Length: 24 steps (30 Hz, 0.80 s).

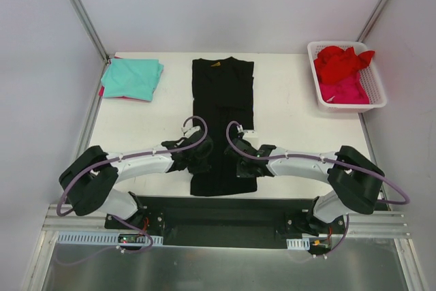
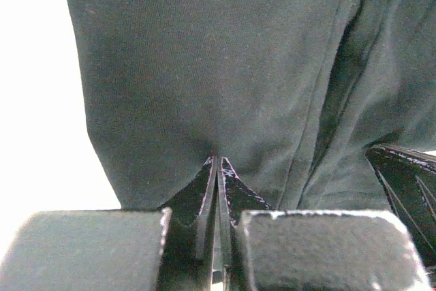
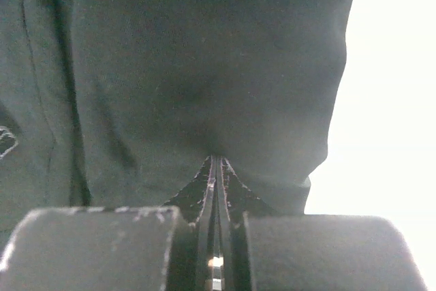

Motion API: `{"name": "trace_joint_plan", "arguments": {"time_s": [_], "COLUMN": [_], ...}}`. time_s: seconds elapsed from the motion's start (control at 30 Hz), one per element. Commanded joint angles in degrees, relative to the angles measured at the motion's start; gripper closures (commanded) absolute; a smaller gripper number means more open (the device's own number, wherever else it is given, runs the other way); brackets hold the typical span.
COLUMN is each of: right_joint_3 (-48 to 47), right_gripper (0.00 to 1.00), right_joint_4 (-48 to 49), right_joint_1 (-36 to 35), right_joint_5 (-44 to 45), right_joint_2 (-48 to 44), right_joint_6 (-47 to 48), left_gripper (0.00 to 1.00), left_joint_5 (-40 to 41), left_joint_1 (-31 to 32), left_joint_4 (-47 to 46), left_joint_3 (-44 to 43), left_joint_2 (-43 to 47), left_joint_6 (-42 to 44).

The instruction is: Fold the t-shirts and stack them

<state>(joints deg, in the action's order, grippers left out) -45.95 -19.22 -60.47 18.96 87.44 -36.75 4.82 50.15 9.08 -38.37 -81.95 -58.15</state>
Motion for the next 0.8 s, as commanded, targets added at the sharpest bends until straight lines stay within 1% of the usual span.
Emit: {"name": "trace_joint_plan", "arguments": {"time_s": [0.0, 0.13, 0.2, 0.27, 0.37, 0.4, 0.43, 0.47, 0.5, 0.53, 0.57, 0.6, 0.63, 0.7, 0.77], "right_joint_3": [-5.63, -10.81, -14.24, -15.83, -16.27, -15.32, -14.44, -13.64, -12.85, -11.1, -10.3, -9.43, -8.37, -7.57, -8.18], "right_gripper": [0.99, 0.99, 0.99, 0.91, 0.87, 0.82, 0.6, 0.53, 0.48, 0.37, 0.29, 0.24, 0.19, 0.19, 0.25], "right_joint_4": [-9.58, -14.95, -17.59, -18.65, -18.22, -17.87, -17.61, -17.25, -16.9, -16.81, -16.12, -15.06, -14.36, -11.81, -9.79], "right_joint_1": [-0.53, -0.71, -0.35, 1.13, 4.73, 5.44, 5.97, 6.85, 7.46, 8.17, 9.91, 11.06, 12.2, 15.63, 18.44], "right_joint_5": [0.99, 3.44, 4.59, 4.77, 2.49, 2.05, 2.22, 2.48, 2.75, 3.1, 3.19, 3.01, 2.23, 1.26, -0.94], "right_joint_2": [-3.94, -8.76, -10.0, -11.85, -14.13, -14.83, -15.62, -17.29, -17.91, -18.44, -19.05, -19.76, -20.02, -20.03, -18.89], "right_joint_6": [1.07, 2.38, 3.44, 4.84, 6.25, 6.69, 6.87, 7.39, 7.92, 8.1, 8.45, 9.58, 10.2, 11.96, 13.28], "left_gripper": [1.0, 1.0, 1.0, 1.0, 1.0, 1.0, 1.0, 1.0, 1.0, 1.0, 1.0, 0.94, 0.9, 0.91, 0.91], "left_joint_5": [2.12, 4.49, 5.81, 6.61, 6.7, 6.52, 6.43, 6.87, 7.65, 8.36, 8.71, 7.85, 7.49, 6.0, 4.85], "left_joint_1": [-0.32, -0.14, -0.14, -0.58, -1.02, -1.19, -1.37, -1.46, -1.81, -2.16, -4.08, -5.23, -6.2, -9.35, -11.47], "left_joint_4": [7.35, 12.09, 14.28, 15.0, 15.7, 15.7, 15.7, 15.62, 15.62, 15.44, 15.09, 13.96, 12.99, 10.61, 9.91], "left_joint_3": [-4.34, -9.51, -11.63, -14.44, -16.65, -16.65, -16.39, -16.04, -15.6, -14.81, -14.54, -14.37, -13.93, -14.01, -14.98], "left_joint_2": [5.04, 10.13, 11.2, 11.29, 9.71, 9.18, 8.22, 7.95, 7.77, 7.42, 7.16, 6.98, 6.81, 6.72, 6.02], "left_joint_6": [3.21, 4.8, 6.11, 6.91, 7.7, 7.53, 7.61, 7.53, 7.35, 7.7, 8.05, 9.18, 10.15, 12.26, 13.58]}}
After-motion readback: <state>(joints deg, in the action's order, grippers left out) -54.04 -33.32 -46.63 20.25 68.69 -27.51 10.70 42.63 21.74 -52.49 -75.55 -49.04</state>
